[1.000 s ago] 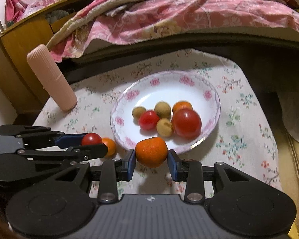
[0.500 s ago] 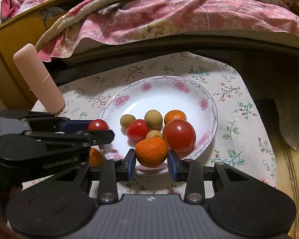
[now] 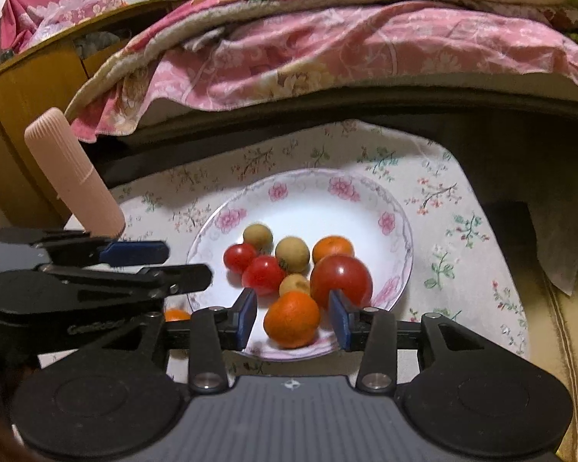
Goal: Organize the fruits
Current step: 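Open the right tool to drop the mandarin while the left tool releases the cherry tomato into the plate, then withdraw both open tools from the plate toward the remaining cherry tomato and mandarin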
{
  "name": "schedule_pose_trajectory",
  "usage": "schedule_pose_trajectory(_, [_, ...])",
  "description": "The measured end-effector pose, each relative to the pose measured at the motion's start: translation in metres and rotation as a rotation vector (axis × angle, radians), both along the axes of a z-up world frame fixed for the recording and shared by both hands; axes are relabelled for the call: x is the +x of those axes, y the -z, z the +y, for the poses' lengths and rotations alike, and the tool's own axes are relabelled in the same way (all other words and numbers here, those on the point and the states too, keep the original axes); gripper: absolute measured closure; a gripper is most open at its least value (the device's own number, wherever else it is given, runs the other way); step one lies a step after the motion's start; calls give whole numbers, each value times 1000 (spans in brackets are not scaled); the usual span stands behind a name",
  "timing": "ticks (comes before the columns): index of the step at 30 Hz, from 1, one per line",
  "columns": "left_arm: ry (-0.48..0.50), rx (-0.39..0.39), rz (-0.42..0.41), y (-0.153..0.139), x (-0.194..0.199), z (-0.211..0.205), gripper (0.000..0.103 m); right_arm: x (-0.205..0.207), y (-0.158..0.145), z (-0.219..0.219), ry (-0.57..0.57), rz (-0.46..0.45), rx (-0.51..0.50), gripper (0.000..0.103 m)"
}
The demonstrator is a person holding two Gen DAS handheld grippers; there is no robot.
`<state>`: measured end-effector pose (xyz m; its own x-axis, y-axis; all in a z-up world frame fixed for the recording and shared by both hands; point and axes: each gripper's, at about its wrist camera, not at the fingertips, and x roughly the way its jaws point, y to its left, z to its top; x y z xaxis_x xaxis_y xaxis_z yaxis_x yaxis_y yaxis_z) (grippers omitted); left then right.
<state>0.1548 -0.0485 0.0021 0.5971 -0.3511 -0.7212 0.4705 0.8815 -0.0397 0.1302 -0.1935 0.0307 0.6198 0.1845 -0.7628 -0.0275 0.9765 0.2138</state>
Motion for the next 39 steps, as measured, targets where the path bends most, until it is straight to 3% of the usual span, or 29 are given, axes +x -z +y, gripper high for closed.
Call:
schedule_pose_trajectory(7, [-20, 17, -4, -13, -12, 19, 43, -7, -13, -5, 40, -22, 16, 60])
schedule_pose_trajectory(16, [-28, 4, 10, -24, -46, 37, 38, -34, -25, 19, -36, -18, 19, 60])
schedule_pose_trajectory(31, [-64, -3, 63, -18, -92, 57, 34, -84, -28, 42, -48, 14, 37, 60])
schedule_pose_trajectory(39, [-95, 14, 88, -9, -86, 62, 34, -92, -33, 55, -24, 44, 57, 60])
